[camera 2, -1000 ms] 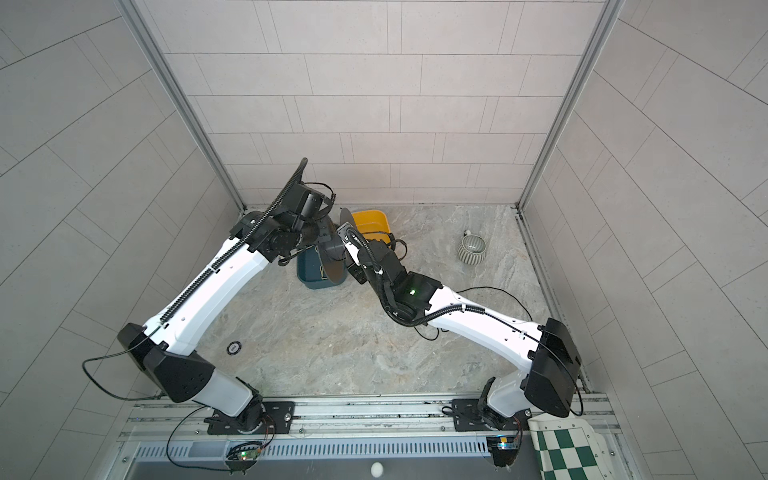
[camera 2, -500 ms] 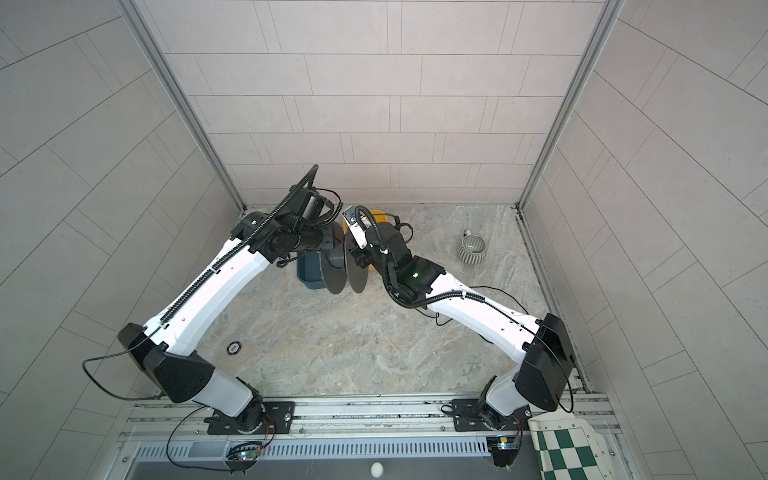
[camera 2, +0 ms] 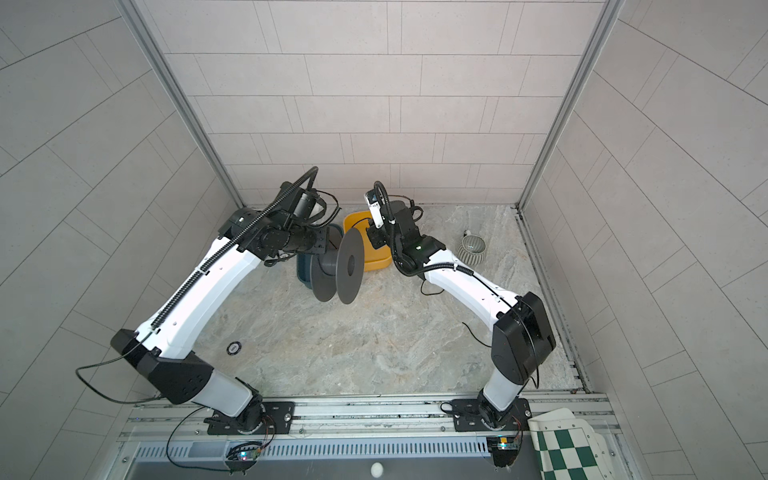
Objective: Wrap the cables
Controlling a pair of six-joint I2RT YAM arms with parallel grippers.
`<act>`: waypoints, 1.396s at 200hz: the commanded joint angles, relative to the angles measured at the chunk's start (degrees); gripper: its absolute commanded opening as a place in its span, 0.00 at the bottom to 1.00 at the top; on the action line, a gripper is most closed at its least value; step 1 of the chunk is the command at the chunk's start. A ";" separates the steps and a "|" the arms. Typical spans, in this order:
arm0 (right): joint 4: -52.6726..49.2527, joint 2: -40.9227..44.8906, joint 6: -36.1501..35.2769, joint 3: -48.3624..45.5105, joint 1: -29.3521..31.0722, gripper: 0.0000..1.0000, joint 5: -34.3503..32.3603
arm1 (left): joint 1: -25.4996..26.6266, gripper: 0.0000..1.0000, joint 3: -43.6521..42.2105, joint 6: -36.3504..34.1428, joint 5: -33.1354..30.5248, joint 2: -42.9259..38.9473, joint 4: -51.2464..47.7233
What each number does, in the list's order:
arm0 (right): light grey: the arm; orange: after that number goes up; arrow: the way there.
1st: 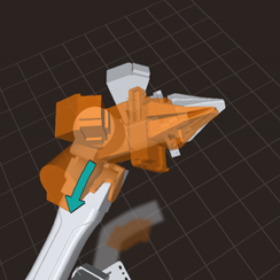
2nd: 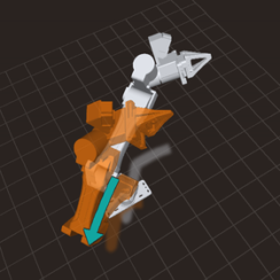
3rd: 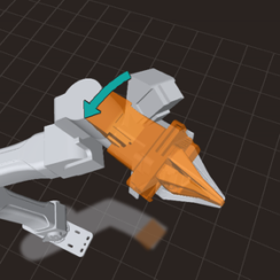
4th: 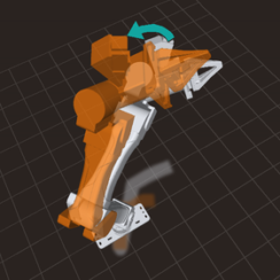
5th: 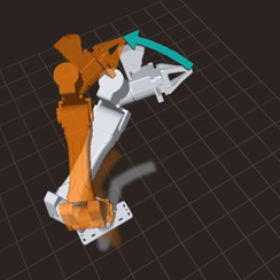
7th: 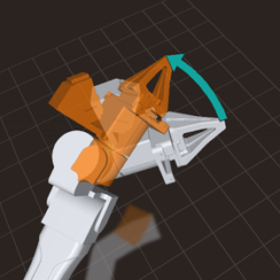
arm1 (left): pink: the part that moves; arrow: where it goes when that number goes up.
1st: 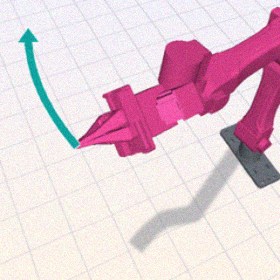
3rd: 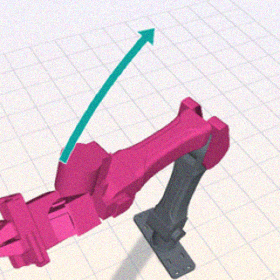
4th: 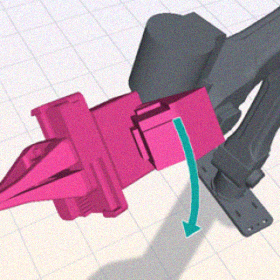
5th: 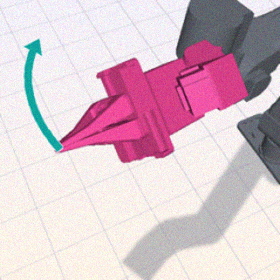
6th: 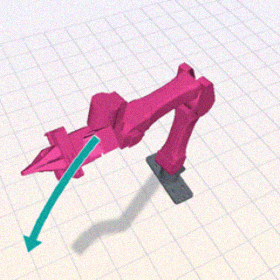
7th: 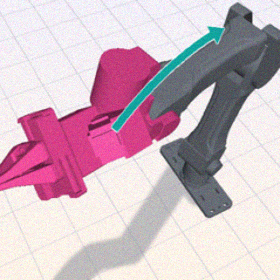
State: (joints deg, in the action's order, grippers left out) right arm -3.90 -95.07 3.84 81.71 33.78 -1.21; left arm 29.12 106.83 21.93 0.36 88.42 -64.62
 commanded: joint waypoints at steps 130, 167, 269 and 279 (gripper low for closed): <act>3.01 23.44 -3.28 -29.48 -3.41 0.90 12.92 | -5.31 0.00 16.47 -4.73 13.58 0.33 -8.36; 11.24 22.43 -1.67 -35.66 -3.44 0.80 13.82 | -5.31 0.00 16.73 -3.79 14.20 -0.96 -7.80; 23.23 6.06 -2.02 -31.66 -3.42 0.69 18.80 | -5.39 0.00 14.93 -2.29 14.92 -4.56 -5.76; 23.60 4.48 -1.89 -30.45 -3.61 0.64 19.55 | -5.39 0.00 14.82 -2.09 15.27 -4.66 -5.68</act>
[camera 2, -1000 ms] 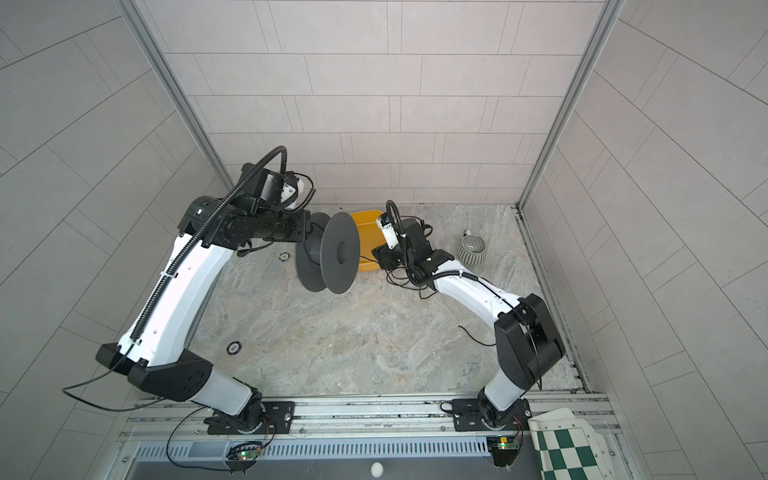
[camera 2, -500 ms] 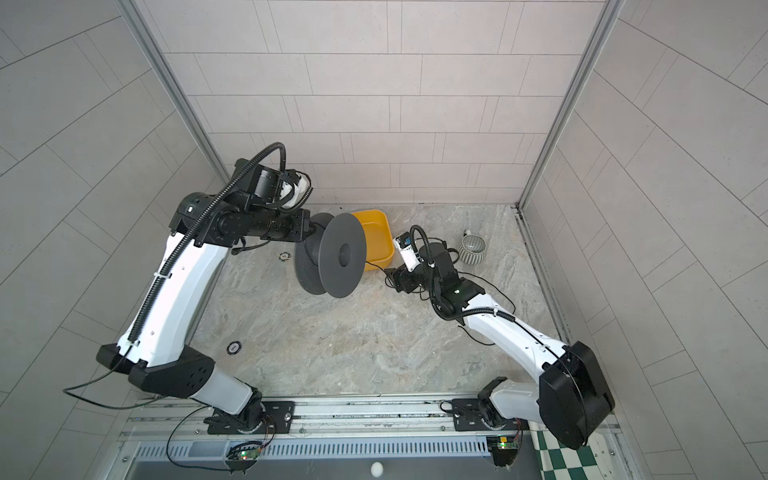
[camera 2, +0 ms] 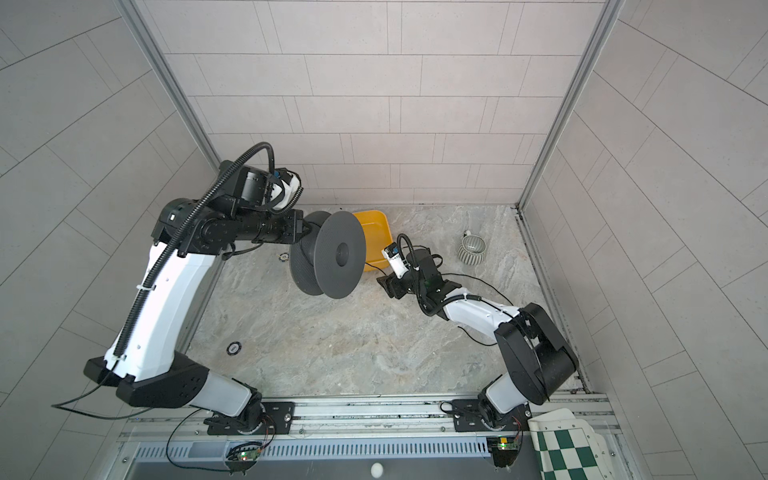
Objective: Wrap the cables
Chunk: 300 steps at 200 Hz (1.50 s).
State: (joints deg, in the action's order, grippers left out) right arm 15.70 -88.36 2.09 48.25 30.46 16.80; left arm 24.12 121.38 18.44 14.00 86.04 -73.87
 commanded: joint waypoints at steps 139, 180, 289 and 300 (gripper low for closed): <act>2.82 0.28 6.61 -3.78 1.32 0.00 -1.88 | -4.32 0.00 -4.65 12.02 -4.22 -3.40 12.54; -0.04 6.37 5.58 -7.47 4.79 0.00 -8.04 | -5.04 0.00 -6.74 16.20 -6.58 -3.35 16.48; -17.24 13.14 -5.28 -1.60 20.58 0.00 -30.74 | -5.31 0.00 -12.65 29.45 -21.52 -2.75 22.56; -18.84 13.06 -6.57 -0.06 22.31 0.00 -32.28 | -5.32 0.00 -13.83 29.88 -22.11 -3.09 23.70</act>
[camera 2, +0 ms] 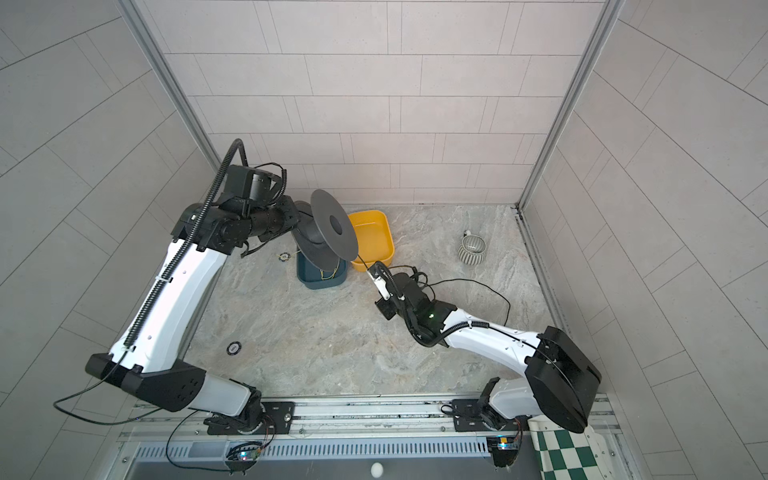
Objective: Wrap the cables
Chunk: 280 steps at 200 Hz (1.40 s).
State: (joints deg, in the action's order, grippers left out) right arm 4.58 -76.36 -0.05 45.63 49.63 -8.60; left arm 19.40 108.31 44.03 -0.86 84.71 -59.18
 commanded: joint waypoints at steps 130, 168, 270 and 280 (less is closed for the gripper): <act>-21.13 -3.42 -21.47 27.20 13.83 0.00 -18.75 | 7.47 0.00 -4.33 2.21 -21.02 0.59 8.01; -15.40 -6.46 -22.74 29.38 14.01 0.00 -27.85 | 10.34 0.00 -2.65 -2.18 -21.70 2.29 4.77; -0.27 -10.10 -20.10 28.60 13.59 0.11 -32.50 | 11.20 0.00 -5.05 -10.19 -10.72 0.06 2.45; -0.66 -10.13 -19.29 29.05 13.16 0.12 -31.80 | 11.20 0.00 -5.33 -11.33 -8.95 -0.02 2.57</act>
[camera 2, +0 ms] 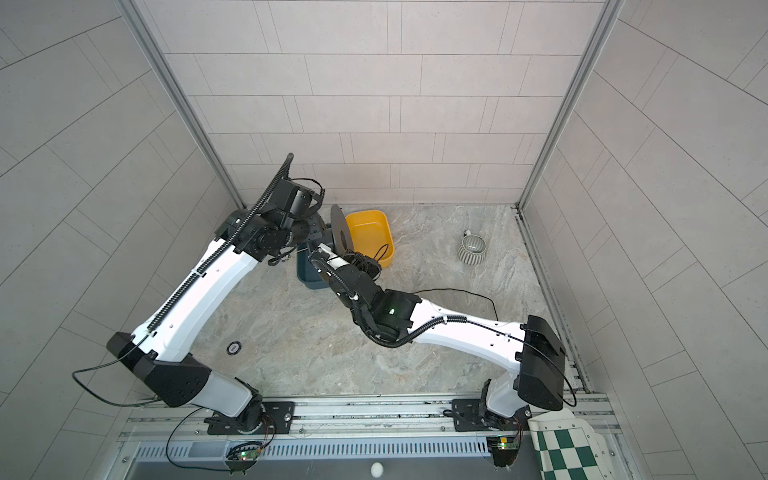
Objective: Wrap the cables
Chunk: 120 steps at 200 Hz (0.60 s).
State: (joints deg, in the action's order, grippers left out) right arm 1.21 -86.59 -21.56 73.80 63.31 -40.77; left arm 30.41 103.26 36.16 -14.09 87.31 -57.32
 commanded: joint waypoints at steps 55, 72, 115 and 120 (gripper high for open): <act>-2.17 0.50 6.75 3.69 -5.82 0.14 6.80 | 0.18 0.00 0.14 -9.30 9.50 -2.14 -1.13; -3.96 0.38 7.76 4.65 -7.58 0.16 9.11 | 0.22 0.00 0.34 -11.35 10.44 -1.71 -2.27; -8.30 -0.20 12.08 7.51 -12.24 0.21 15.19 | 0.22 0.00 -0.27 -13.56 11.34 -1.57 -2.89; -8.75 -0.31 12.44 7.94 -12.74 0.21 15.90 | 0.19 0.00 -0.40 -13.63 11.62 -1.45 -2.89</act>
State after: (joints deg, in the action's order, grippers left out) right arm -4.51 -86.59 -12.95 79.46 52.60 -28.84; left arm 30.41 103.00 24.86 -3.79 87.15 -60.49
